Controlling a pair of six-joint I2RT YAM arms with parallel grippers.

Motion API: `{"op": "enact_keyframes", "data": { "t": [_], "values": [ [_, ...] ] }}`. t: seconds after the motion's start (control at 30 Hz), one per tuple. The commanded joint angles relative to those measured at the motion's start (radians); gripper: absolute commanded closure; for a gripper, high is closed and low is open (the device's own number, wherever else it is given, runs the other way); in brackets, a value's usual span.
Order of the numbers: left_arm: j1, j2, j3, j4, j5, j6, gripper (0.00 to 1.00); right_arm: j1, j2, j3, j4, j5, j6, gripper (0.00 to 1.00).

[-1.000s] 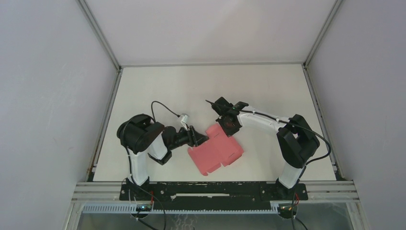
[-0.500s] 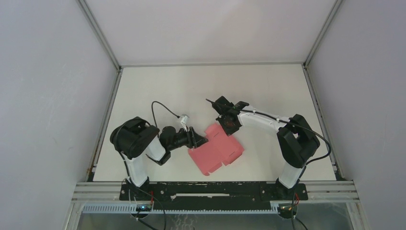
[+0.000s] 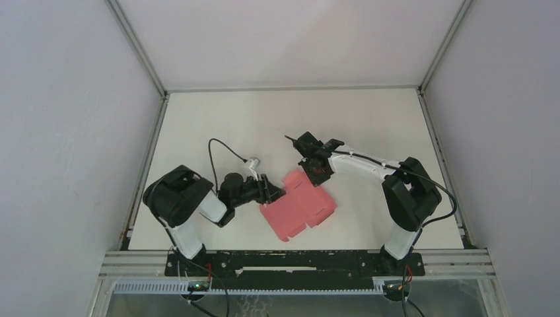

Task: Fold the paper box
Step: Fold the paper box at the center of the board.

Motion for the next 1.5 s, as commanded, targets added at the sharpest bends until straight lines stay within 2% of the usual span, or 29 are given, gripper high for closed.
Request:
{"op": "enact_keyframes", "data": {
  "t": [0.0,0.13,0.47,0.8,1.0,1.23,1.47],
  "values": [
    [-0.002,-0.090,0.006,-0.169,-0.097,0.073,0.47,-0.010,-0.002,0.002,0.038,-0.001,0.007,1.00],
    [-0.002,-0.103,0.043,-0.253,-0.119,0.100,0.47,-0.010,0.000,0.002,0.041,-0.008,0.005,1.00],
    [-0.002,0.022,0.126,-0.243,-0.076,0.098,0.46,-0.006,0.000,0.002,0.043,-0.017,0.006,1.00],
    [-0.003,0.041,0.091,-0.193,-0.020,0.073,0.50,-0.018,0.007,0.002,0.051,-0.023,0.008,1.00],
    [-0.008,0.056,0.057,-0.135,0.007,0.048,0.60,-0.024,0.012,0.002,0.062,-0.033,0.018,1.00],
    [-0.010,0.065,0.039,-0.082,0.021,0.017,0.62,-0.027,0.022,0.002,0.068,-0.040,0.024,1.00],
    [-0.012,0.006,0.039,-0.102,0.024,0.004,0.62,-0.033,0.034,0.002,0.078,-0.041,0.040,1.00]
  ]
}}
